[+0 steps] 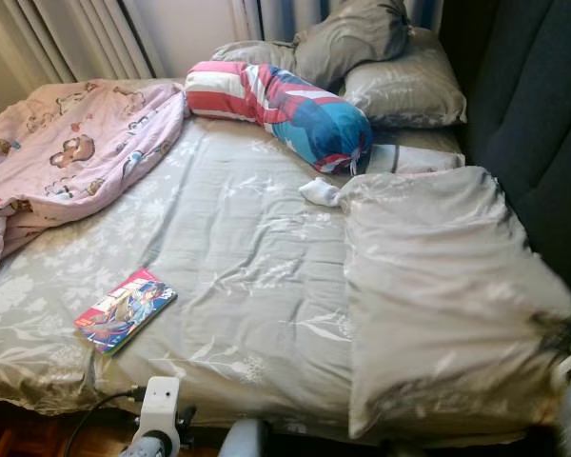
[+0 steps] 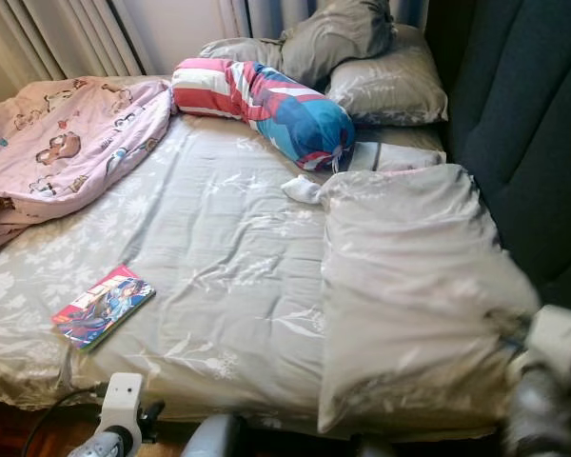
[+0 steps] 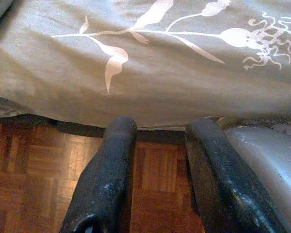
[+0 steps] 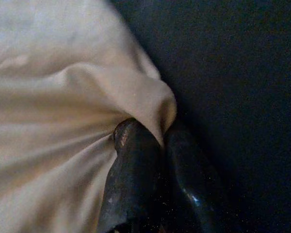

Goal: Clean up the room

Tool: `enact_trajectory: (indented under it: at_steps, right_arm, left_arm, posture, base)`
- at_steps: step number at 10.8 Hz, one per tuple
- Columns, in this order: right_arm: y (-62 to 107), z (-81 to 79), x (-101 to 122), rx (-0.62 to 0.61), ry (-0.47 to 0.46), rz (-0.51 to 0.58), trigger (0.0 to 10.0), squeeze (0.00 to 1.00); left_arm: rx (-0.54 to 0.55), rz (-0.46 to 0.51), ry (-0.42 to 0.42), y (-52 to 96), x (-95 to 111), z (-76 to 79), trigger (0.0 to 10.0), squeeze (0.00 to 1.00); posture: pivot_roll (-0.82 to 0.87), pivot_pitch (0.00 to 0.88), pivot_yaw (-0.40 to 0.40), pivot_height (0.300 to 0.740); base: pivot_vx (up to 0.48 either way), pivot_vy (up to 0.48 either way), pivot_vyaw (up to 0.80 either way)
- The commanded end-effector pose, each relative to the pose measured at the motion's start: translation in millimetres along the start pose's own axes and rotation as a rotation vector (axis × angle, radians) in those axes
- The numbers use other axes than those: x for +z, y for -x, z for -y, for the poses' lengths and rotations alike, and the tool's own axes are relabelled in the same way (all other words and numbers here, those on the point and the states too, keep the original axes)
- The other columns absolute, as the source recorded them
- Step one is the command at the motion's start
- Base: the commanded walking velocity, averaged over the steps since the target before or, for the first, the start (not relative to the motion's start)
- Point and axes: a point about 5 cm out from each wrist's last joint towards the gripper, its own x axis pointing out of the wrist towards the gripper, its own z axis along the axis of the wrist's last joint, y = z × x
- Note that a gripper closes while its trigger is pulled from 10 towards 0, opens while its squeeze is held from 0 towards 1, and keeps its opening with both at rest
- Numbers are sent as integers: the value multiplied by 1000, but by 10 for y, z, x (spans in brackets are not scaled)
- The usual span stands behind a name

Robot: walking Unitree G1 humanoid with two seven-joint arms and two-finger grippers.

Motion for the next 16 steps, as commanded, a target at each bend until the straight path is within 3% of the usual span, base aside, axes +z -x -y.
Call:
enact_trajectory:
  at_steps: [1, 2, 4, 6, 7, 8, 9, 10, 12, 13, 16]
  right_arm:
    - [94, -72, -262, -1, -18, -90, 10000, 0]
    - [117, -132, -295, 16, -23, -95, 10000, 1000]
    - [91, -226, -120, 47, -36, 11, 10000, 1000]
    - [92, -262, 281, 4, -36, 293, 10000, 1000]
    - [158, -428, 409, 96, -32, 407, 10000, 1000]
    - [234, -649, 449, 233, -75, 448, 10000, 855]
    - [294, -812, 432, 324, -70, 451, 10000, 0]
    - [361, -996, 334, 415, -77, 401, 10000, 0]
    - [450, -1145, -51, 481, -86, 194, 10000, 0]
    - [482, -1138, -226, 472, -70, 107, 10000, 0]
    - [529, -1141, -391, 494, -72, 19, 10000, 0]
  left_arm:
    - [6, -42, -16, 33, -94, -42, 10000, 0]
    - [8, -43, -17, 34, -93, -56, 10000, 0]
    - [12, -41, -22, 29, -76, -73, 10000, 0]
    - [6, -40, -18, 23, -74, -35, 10000, 0]
    - [4, -43, -18, 24, -82, -23, 10000, 0]
    - [4, -48, -17, 28, -96, -20, 10000, 0]
    - [4, -52, -16, 31, -106, -18, 10000, 0]
    - [4, -58, -16, 32, -116, -12, 10000, 0]
    - [10, -60, -4, 21, -103, 6, 10000, 0]
    - [14, -55, 9, 9, -82, 24, 10000, 0]
    - [21, -47, 24, 0, -61, 33, 10000, 0]
  posture:
    - [68, 80, 81, 653]
    - [69, 80, 83, 653]
    - [66, 77, 83, 653]
    - [58, 74, 79, 653]
    - [54, 74, 78, 653]
    - [46, 74, 77, 653]
    - [41, 71, 75, 653]
    - [41, 66, 71, 653]
    - [45, 53, 54, 653]
    - [48, 53, 49, 657]
    - [46, 47, 43, 706]
  base:
    - [0, 0, 0]
    - [0, 0, 0]
    - [0, 0, 0]
    - [0, 0, 0]
    - [0, 0, 0]
    - [0, 0, 0]
    - [0, 0, 0]
    - [0, 0, 0]
    - [0, 0, 0]
    - [0, 0, 0]
    - [0, 0, 0]
